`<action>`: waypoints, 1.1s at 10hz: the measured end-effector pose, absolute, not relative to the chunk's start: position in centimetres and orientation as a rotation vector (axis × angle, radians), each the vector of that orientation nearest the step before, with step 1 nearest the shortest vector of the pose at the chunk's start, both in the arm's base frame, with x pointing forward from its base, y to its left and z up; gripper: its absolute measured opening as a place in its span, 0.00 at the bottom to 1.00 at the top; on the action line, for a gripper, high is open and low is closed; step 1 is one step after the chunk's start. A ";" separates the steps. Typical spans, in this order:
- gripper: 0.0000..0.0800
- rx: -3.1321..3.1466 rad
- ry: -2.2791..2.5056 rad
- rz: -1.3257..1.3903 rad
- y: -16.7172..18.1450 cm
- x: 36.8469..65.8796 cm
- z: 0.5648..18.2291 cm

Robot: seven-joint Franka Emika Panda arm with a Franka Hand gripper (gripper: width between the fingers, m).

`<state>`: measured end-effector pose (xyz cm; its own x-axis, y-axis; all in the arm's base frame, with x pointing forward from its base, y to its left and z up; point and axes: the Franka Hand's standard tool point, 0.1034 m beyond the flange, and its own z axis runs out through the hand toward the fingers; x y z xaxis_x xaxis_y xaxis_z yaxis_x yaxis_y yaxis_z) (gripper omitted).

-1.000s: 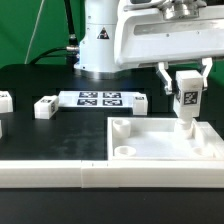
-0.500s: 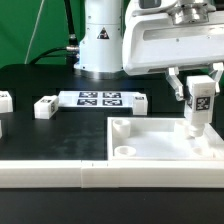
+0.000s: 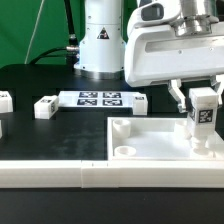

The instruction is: Assemble one leg

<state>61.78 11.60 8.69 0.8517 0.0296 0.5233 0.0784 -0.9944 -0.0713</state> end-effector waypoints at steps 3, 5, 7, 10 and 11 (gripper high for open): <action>0.36 -2.917 -0.090 -0.900 11.9 62.1 8.6; 0.36 -2.917 -0.093 -0.910 11.9 62.1 8.1; 0.36 -2.927 -0.108 -0.891 11.8 61.9 7.3; 0.36 -2.923 -0.112 -0.909 12.0 61.8 6.9; 0.36 -2.924 -0.112 -0.909 12.0 61.9 6.9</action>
Offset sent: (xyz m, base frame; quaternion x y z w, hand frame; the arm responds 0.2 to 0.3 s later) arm 0.0047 0.0038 -0.0136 -0.0081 0.0154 0.0011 0.9998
